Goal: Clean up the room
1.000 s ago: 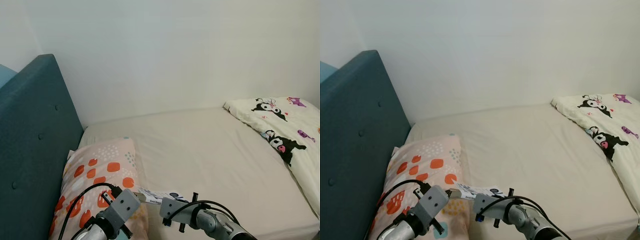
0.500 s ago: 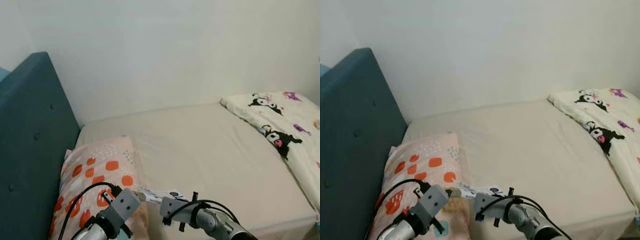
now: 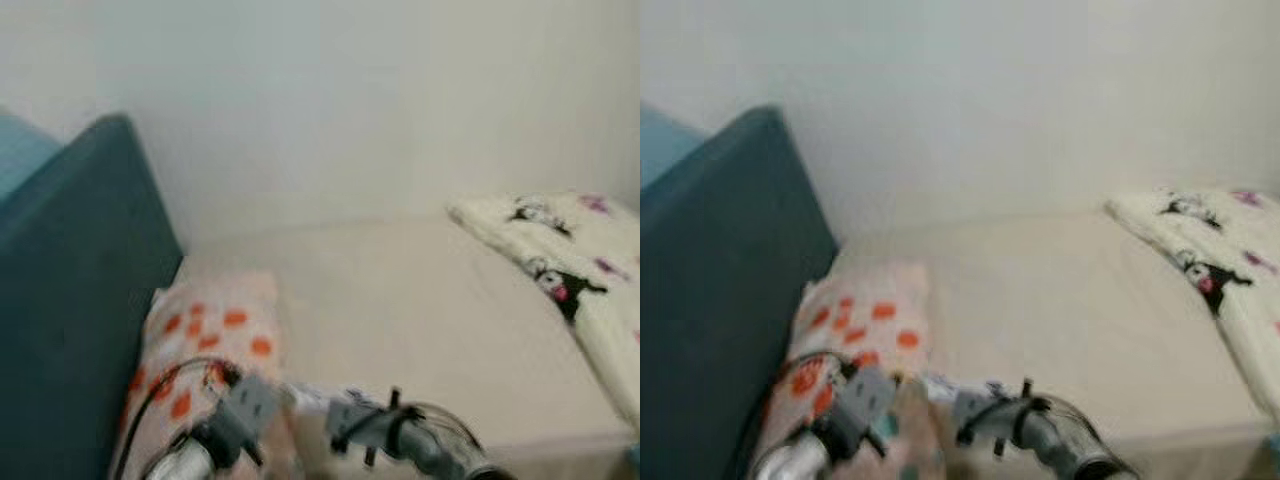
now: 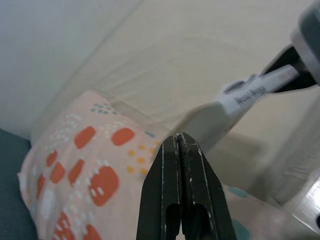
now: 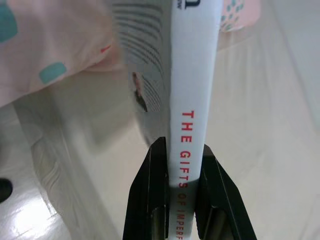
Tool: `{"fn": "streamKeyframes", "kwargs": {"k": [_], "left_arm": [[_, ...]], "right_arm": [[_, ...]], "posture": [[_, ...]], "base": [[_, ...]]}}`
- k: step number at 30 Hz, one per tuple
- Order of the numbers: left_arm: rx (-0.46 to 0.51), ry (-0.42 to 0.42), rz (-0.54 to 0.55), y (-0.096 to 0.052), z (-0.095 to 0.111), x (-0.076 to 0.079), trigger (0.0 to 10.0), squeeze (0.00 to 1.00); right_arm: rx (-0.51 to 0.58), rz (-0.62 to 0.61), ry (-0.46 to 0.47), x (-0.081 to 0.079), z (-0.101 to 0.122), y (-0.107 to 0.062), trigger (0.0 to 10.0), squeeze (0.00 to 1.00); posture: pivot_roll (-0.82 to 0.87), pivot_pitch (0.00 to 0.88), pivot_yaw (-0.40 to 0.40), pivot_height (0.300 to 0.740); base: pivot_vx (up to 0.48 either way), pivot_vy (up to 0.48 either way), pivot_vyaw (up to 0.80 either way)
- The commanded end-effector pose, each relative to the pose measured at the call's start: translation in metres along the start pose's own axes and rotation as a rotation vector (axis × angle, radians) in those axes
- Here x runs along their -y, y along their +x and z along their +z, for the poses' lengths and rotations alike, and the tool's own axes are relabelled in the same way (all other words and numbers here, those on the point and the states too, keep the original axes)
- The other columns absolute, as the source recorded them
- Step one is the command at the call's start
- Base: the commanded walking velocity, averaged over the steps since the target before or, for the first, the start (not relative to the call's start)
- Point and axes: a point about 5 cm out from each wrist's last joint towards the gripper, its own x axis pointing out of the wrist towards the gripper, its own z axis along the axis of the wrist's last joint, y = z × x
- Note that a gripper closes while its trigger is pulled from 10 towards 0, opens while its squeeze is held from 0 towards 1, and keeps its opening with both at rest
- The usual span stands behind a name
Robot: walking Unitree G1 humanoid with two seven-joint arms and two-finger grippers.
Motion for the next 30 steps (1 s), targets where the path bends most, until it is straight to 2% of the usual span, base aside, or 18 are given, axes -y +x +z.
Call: {"fn": "streamKeyframes", "kwargs": {"k": [1,16,18,30], "left_arm": [[-0.020,0.008,0.001,0.001,-0.001,-0.005,10.0,0.00],[-0.090,0.024,0.036,0.002,-0.008,-0.012,10.0,0.00],[-0.117,0.010,0.053,0.002,-0.011,-0.013,10.0,0.00],[-0.128,-0.065,0.122,0.003,-0.012,-0.015,10.0,0.00]], "right_arm": [[0.029,-0.018,0.004,0.003,0.006,0.002,10.0,0.00],[0.035,-0.032,0.024,0.001,0.007,0.002,10.0,0.00],[0.043,-0.045,0.024,0.003,0.008,0.002,10.0,0.00],[0.057,-0.073,0.021,0.014,0.011,0.002,10.0,0.00]], "posture": [[-0.04,0.000,0.006,0.740],[-0.05,0.000,0.020,0.740],[-0.05,0.000,0.020,0.740],[-0.05,0.000,0.006,0.740]], "base": [[0.000,0.000,0.00],[0.000,0.000,0.00],[0.000,0.000,0.00],[0.000,0.000,0.00]]}}
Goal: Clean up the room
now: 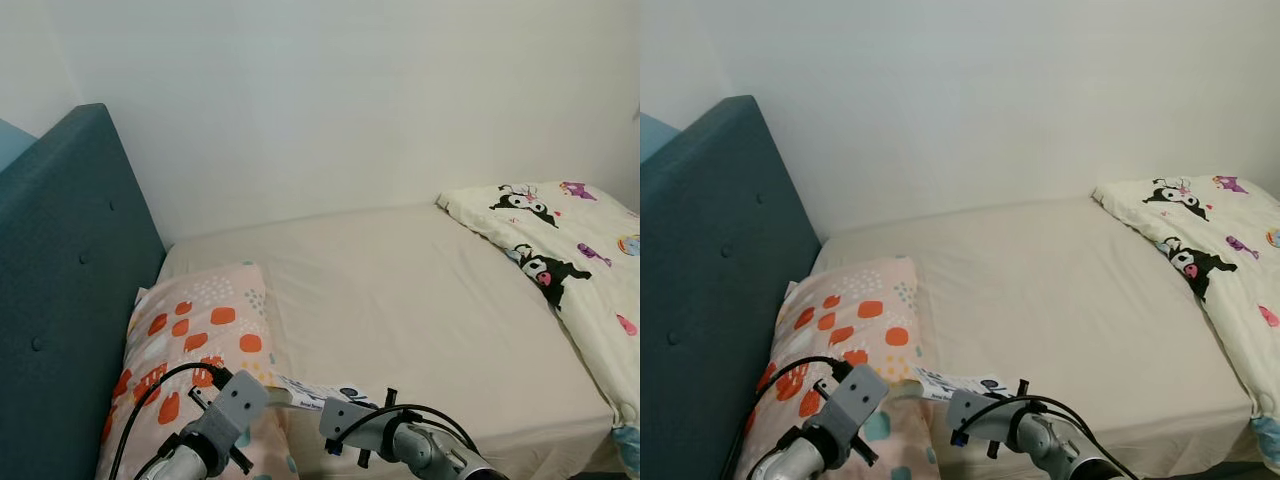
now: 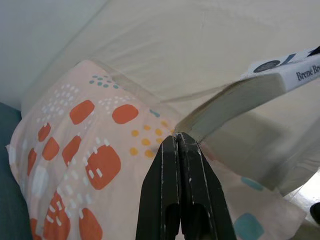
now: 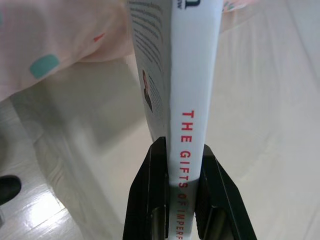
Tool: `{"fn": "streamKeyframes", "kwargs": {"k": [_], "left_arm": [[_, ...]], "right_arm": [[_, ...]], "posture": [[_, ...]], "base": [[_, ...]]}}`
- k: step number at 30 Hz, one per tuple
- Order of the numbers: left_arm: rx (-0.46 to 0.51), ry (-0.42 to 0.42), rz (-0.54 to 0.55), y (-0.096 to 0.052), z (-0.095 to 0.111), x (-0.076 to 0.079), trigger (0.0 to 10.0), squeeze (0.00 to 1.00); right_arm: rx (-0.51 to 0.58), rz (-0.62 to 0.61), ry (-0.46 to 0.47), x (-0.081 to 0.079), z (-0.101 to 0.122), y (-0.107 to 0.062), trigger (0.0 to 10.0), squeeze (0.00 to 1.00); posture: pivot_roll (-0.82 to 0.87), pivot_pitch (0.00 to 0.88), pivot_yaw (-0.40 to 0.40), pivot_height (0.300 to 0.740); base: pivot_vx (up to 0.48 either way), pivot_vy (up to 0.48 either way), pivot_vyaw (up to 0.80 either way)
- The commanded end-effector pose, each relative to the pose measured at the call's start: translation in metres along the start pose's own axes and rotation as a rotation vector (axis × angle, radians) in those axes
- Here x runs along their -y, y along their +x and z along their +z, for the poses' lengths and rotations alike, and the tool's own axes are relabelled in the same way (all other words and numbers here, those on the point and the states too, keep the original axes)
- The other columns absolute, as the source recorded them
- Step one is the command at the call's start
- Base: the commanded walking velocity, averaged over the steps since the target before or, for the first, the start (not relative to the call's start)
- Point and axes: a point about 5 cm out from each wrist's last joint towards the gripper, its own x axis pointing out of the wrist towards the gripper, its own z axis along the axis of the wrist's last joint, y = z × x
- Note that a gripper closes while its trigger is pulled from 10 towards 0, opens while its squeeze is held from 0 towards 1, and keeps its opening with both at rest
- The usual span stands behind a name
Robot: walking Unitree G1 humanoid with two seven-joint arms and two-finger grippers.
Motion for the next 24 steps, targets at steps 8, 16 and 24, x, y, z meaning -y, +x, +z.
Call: {"fn": "streamKeyframes", "kwargs": {"k": [8,16,24], "left_arm": [[-0.034,0.010,-0.018,0.0001,-0.0047,0.0050,10.0,0.00],[-0.024,0.018,-0.038,0.0009,-0.0028,0.0063,10.0,0.00],[-0.009,0.024,-0.059,0.0009,-0.0002,0.0085,10.0,0.00]], "right_arm": [[0.054,-0.075,0.045,0.0147,0.0104,0.0017,10.0,0.00],[0.045,-0.074,0.075,0.0144,0.0083,0.0013,10.0,0.00],[0.044,-0.051,0.047,0.0118,0.0081,0.0013,10.0,0.00]], "posture": [[-0.05,0.000,0.008,0.740],[-0.05,0.000,0.007,0.725],[-0.05,0.000,0.006,0.695]], "base": [[0.000,0.000,0.00],[0.000,0.000,0.00],[0.000,0.000,0.00]]}}
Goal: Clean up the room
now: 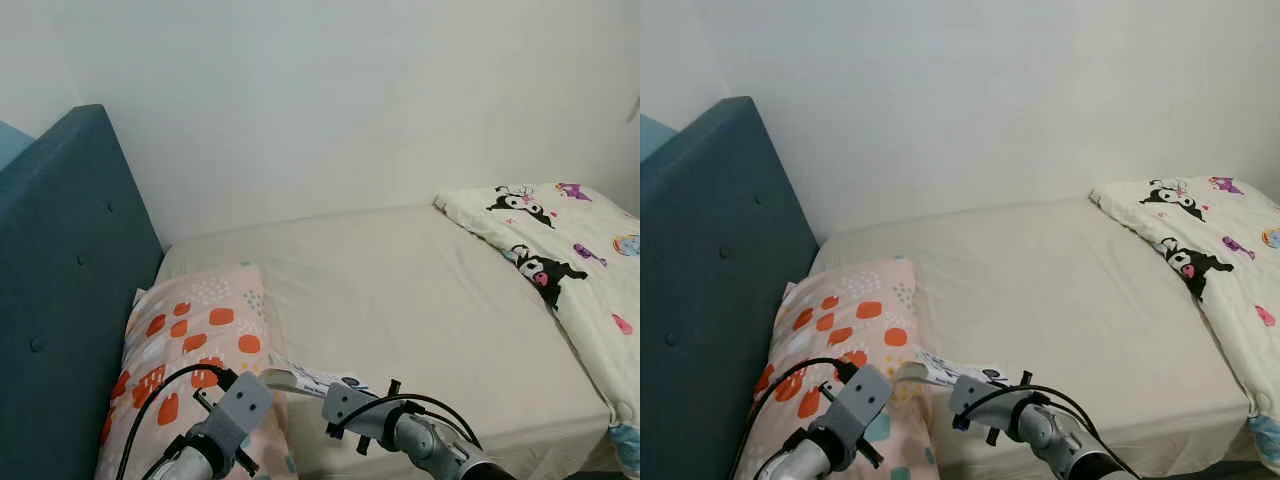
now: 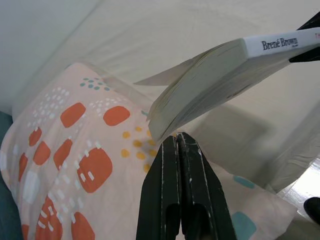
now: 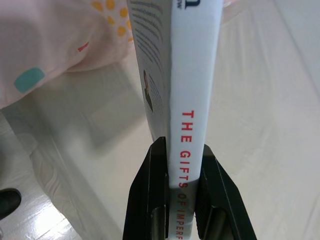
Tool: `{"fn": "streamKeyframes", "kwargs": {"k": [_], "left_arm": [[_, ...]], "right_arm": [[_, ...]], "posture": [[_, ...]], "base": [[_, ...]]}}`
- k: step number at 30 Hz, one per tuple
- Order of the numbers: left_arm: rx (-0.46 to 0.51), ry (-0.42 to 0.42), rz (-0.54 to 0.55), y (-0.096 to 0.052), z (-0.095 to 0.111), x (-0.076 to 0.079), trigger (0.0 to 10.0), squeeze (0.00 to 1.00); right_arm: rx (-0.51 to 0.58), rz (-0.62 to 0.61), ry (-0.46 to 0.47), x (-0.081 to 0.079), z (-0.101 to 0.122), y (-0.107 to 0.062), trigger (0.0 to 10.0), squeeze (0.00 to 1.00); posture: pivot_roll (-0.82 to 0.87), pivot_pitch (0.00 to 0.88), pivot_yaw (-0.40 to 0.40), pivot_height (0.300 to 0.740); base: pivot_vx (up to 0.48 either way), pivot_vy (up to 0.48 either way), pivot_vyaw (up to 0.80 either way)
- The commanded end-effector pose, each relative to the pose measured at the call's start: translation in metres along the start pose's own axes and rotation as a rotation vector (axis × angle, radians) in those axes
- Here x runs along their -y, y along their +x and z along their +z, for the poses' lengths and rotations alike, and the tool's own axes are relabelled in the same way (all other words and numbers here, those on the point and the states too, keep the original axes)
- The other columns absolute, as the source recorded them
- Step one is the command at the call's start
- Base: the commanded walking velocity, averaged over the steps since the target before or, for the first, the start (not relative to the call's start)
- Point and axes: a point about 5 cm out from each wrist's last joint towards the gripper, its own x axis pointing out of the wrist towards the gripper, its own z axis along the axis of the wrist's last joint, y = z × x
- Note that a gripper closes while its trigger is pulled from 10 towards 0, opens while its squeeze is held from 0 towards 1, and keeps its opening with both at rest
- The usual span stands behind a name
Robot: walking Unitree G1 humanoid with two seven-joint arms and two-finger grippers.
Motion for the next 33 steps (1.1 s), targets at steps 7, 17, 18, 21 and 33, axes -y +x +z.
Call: {"fn": "streamKeyframes", "kwargs": {"k": [7,17,18,21,33], "left_arm": [[-0.004,0.007,-0.029,-0.002,-0.001,0.003,10.0,0.00],[-0.010,0.008,-0.039,-0.002,-0.002,0.003,10.0,0.00],[-0.011,0.008,-0.039,-0.002,-0.003,0.003,10.0,0.00],[-0.013,0.009,-0.040,-0.002,-0.003,0.003,10.0,0.00],[-0.014,0.004,-0.056,-0.003,-0.003,0.006,10.0,0.00]], "right_arm": [[0.027,0.002,-0.025,0.002,0.005,0.001,10.0,0.00],[0.020,0.015,-0.041,0.001,0.003,0.000,10.0,0.00],[0.020,0.017,-0.043,0.001,0.003,0.000,10.0,0.00],[0.020,0.018,-0.045,0.001,0.002,0.000,10.0,0.00],[-0.017,-0.007,-0.090,0.014,-0.007,-0.005,10.0,0.00]], "posture": [[-0.05,0.000,0.004,0.670],[-0.05,0.000,0.005,0.635],[-0.05,0.000,0.006,0.635],[-0.05,0.000,0.007,0.635],[-0.05,0.000,0.008,0.635]], "base": [[0.000,0.000,0.00],[0.000,0.000,0.00],[0.000,0.000,0.00],[0.000,0.000,0.00],[0.000,0.000,0.00]]}}
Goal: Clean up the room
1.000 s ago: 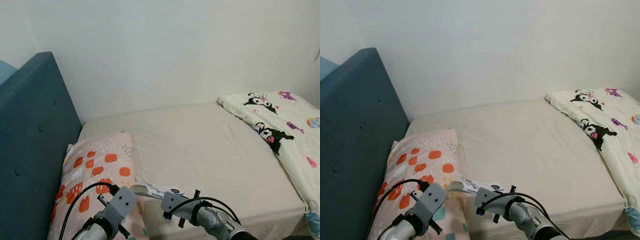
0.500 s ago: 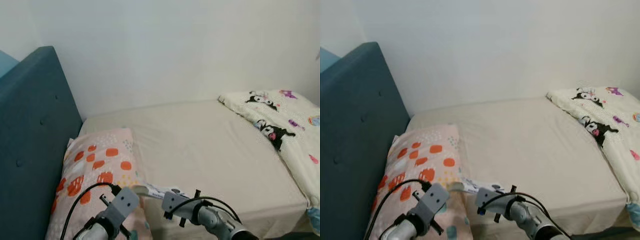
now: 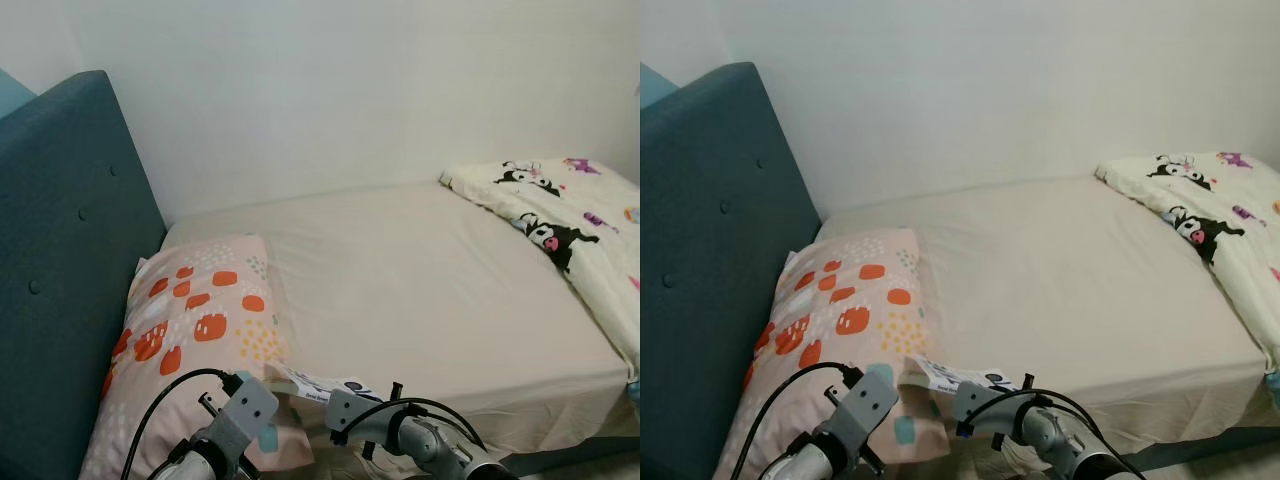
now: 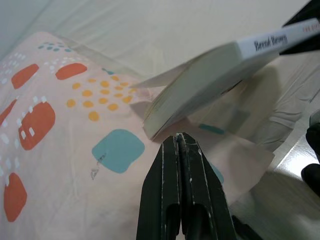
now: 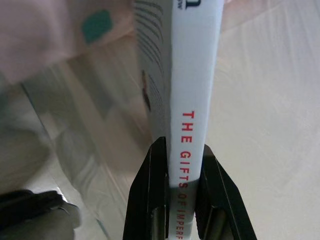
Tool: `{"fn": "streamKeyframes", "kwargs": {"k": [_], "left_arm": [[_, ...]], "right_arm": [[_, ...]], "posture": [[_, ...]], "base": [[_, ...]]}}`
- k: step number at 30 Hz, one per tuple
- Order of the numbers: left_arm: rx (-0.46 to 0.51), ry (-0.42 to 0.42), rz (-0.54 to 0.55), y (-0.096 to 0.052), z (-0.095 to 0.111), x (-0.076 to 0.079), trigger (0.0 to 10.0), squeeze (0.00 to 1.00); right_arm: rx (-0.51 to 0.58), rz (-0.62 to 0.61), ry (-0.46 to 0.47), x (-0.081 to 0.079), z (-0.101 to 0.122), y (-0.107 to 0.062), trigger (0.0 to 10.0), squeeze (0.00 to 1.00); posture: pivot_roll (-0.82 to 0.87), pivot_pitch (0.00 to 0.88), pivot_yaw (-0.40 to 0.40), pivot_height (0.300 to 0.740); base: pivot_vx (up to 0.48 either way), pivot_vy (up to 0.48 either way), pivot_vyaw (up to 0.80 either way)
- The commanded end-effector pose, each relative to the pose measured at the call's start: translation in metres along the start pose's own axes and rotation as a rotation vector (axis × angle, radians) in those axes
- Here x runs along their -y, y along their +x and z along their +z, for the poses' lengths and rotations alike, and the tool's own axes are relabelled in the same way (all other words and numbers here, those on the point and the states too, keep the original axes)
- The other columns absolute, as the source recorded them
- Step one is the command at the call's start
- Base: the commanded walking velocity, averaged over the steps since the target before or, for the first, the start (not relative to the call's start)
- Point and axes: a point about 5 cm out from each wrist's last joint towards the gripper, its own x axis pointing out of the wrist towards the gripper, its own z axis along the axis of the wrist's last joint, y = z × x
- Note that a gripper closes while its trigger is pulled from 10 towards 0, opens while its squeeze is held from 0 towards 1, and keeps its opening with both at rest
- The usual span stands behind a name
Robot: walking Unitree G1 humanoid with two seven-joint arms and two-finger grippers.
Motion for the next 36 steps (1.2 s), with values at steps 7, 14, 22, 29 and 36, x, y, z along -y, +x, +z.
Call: {"fn": "streamKeyframes", "kwargs": {"k": [7,14,22,29,36], "left_arm": [[-0.021,-0.004,-0.027,-0.004,-0.003,0.001,10.0,0.00],[-0.035,-0.011,-0.054,-0.012,-0.008,-0.001,10.0,0.00],[-0.005,-0.023,-0.022,-0.022,-0.006,-0.009,10.0,0.00],[0.064,-0.037,0.051,-0.027,0.008,-0.020,10.0,0.00],[0.093,-0.041,0.045,-0.023,0.016,-0.022,10.0,0.00]], "right_arm": [[0.008,-0.060,-0.105,0.034,0.004,-0.002,10.0,0.00],[0.051,0.045,-0.190,0.032,0.015,0.001,10.0,0.00],[-0.006,0.164,-0.360,0.029,0.004,-0.002,10.0,0.00],[-0.104,0.140,-0.354,0.052,-0.011,-0.009,10.0,0.00],[-0.156,0.114,-0.390,0.068,-0.017,-0.015,10.0,0.00]], "posture": [[-0.05,0.000,0.009,0.635],[-0.05,0.000,0.000,0.635],[-0.04,0.026,-0.017,0.625],[-0.04,0.024,-0.015,0.615],[-0.05,0.034,-0.009,0.615]], "base": [[0.000,0.000,0.00],[0.000,0.000,0.00],[0.000,0.000,0.00],[0.000,0.000,0.00],[0.000,0.000,0.00]]}}
